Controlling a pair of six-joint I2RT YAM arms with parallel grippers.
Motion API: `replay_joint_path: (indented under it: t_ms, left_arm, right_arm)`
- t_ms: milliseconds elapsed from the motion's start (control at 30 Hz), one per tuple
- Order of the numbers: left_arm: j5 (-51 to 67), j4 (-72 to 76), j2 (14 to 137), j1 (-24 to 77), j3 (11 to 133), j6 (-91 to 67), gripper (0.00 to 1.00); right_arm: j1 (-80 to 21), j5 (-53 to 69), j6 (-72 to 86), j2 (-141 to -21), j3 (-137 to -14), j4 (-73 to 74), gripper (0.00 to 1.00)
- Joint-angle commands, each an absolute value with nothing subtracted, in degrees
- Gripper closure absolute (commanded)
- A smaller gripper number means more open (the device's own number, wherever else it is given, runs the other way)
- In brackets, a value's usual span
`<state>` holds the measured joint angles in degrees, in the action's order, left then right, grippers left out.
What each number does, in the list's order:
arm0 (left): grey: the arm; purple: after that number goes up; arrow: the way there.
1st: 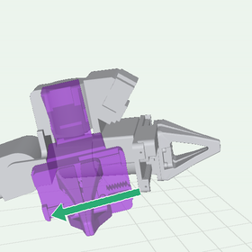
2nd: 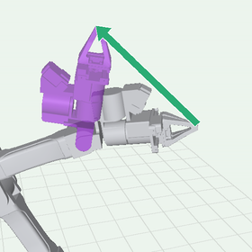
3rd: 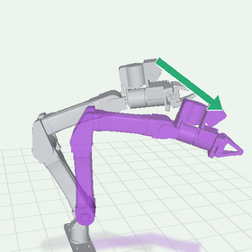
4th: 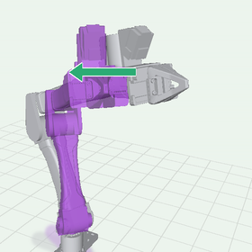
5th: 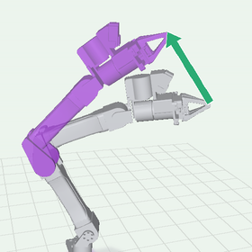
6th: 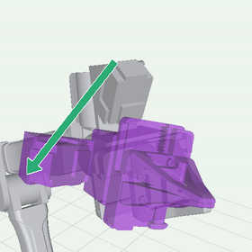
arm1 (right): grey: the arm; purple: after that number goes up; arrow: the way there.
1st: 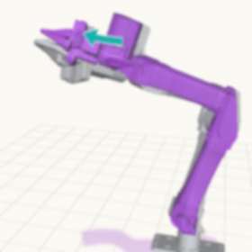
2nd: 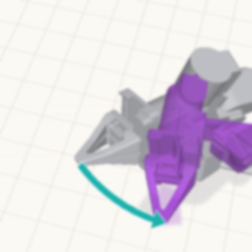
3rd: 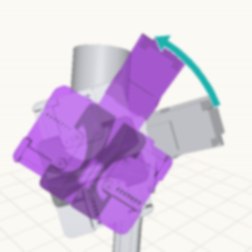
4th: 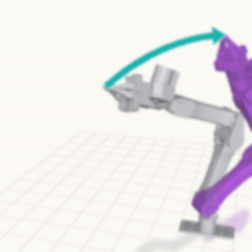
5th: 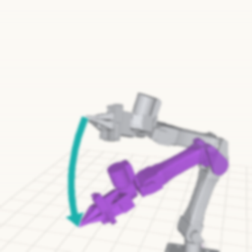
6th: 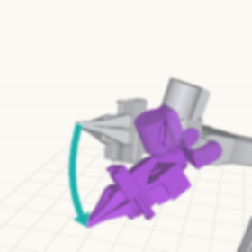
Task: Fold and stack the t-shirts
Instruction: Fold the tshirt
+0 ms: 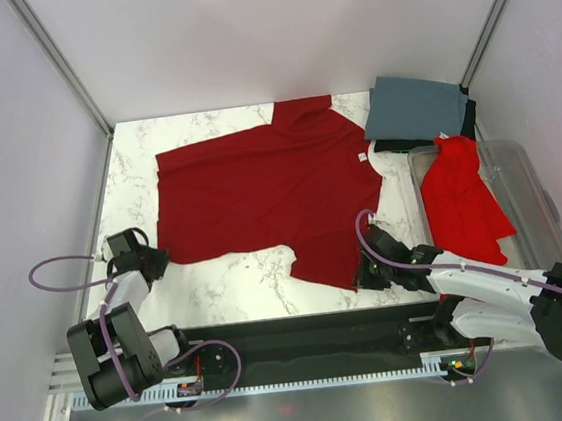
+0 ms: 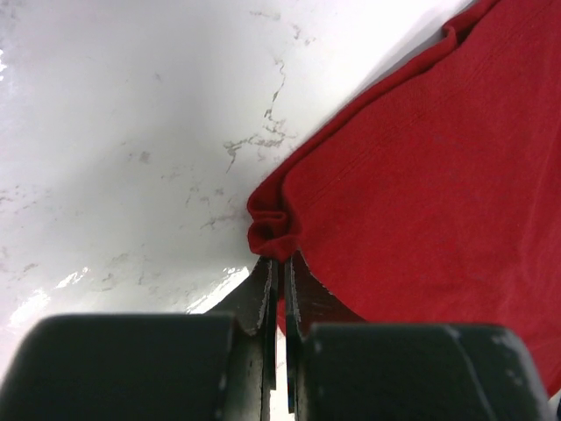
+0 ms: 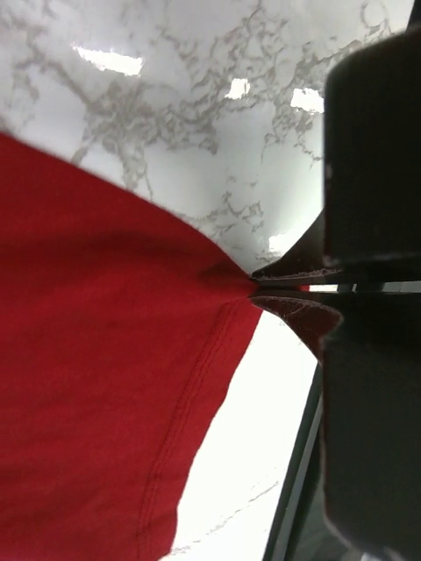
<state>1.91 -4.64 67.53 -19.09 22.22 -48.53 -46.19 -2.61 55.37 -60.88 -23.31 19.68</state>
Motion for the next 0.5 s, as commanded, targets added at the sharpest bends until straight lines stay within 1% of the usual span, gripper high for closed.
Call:
replay_joint_path:
  t_ms: [0, 100, 267, 367, 467]
  left_arm:
    - [2.81, -8.87, 65.66, -18.81, 23.20, -48.69, 0.98]
    - [3.86, -14.05, 61.97, -18.90, 26.18, -48.25, 0.98]
    - [7.81, -23.53, 55.73, -18.90, 32.77, -44.48, 0.98]
    - [11.58, -27.66, 53.00, -18.98, 35.06, -42.19, 0.98]
    - [11.60, -33.11, 50.20, -18.90, 37.35, -39.64, 0.98]
  right_arm:
    - [-46.49, -6.15, 55.99, -59.15, -25.13, 22.58, 1.00]
    - [-46.50, -7.73, 56.16, -55.73, -26.80, 27.06, 1.00]
    - [-47.28, -8.35, 56.43, -48.88, -32.95, 37.78, 1.00]
    - [-47.99, -8.35, 55.90, -47.90, -36.38, 43.05, 1.00]
    - [-49.92, -8.35, 57.74, -46.15, -38.58, 46.75, 1.00]
